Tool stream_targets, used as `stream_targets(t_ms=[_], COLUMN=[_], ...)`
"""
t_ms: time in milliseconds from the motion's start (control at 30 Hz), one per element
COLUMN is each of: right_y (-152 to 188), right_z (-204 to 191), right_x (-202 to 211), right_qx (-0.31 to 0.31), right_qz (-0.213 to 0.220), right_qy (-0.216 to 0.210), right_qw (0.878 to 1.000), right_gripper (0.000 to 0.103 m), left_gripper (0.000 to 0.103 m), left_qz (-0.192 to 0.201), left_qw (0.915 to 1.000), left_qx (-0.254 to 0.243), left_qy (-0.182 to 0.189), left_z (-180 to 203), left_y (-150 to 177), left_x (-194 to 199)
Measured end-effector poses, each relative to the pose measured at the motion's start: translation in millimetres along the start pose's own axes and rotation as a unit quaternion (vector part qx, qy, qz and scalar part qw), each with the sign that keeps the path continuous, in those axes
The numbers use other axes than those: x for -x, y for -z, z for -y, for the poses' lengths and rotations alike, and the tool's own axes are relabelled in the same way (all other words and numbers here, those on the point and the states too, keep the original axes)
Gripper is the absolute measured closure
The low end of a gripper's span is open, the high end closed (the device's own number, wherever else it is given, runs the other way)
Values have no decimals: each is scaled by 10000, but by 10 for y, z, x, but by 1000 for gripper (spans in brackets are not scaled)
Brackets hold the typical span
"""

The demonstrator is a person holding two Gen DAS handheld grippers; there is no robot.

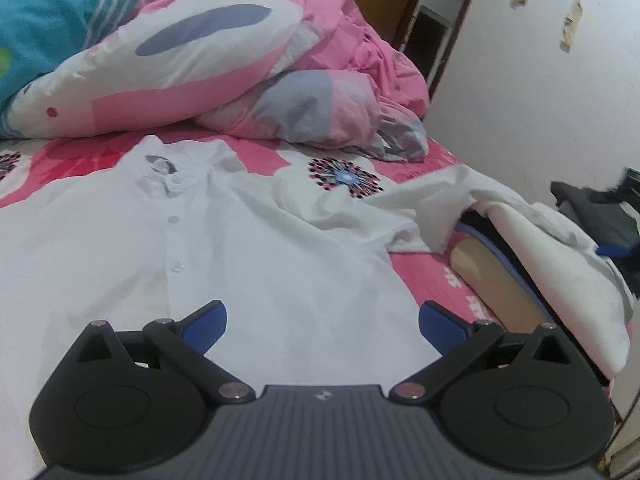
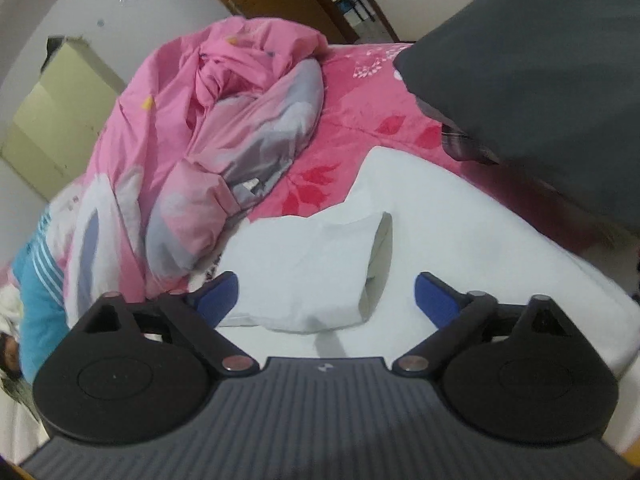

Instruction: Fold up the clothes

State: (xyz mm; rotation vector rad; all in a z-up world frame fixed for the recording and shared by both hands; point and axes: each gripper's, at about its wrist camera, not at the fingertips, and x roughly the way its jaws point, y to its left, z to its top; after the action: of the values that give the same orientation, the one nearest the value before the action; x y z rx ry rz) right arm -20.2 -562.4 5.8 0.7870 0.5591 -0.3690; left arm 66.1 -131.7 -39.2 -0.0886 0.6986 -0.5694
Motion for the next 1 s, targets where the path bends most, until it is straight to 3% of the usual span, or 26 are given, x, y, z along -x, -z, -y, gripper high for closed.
stream_targets(t_ms=[100, 133, 200, 300, 333, 533, 733, 1000], right_y=[-73, -87, -114, -143, -154, -351, -793, -1057], right_z=[-5, 14, 51, 44, 30, -114, -584, -1274], right_x=[-233, -300, -435, -510, -493, -162, 362, 764], right_qx=[259, 254, 245, 287, 307, 247, 508, 976], right_qz=[-207, -286, -444, -497, -451, 174, 981, 1326], right_qy=[228, 274, 366, 218, 131, -573, -1144, -1596], right_qw=[9992, 9989, 9980, 9981, 9984, 9979, 9873, 9733], right_gripper=[34, 46, 61, 96, 100, 103, 103, 103], left_gripper=[0, 1, 1, 4, 6, 16, 23, 23], left_qz=[47, 63, 99, 102, 82, -76, -248, -411], left_qw=[9997, 9995, 9991, 9982, 9980, 9975, 9983, 9991], left_qx=[-216, -279, -405, -581, -624, -709, -522, -129], left_qy=[78, 101, 124, 110, 103, -8, -27, -18], left_z=[84, 107, 151, 205, 220, 235, 147, -24], left_y=[59, 74, 100, 127, 132, 163, 176, 175], left_x=[5, 9, 18, 14, 6, -25, -79, -165])
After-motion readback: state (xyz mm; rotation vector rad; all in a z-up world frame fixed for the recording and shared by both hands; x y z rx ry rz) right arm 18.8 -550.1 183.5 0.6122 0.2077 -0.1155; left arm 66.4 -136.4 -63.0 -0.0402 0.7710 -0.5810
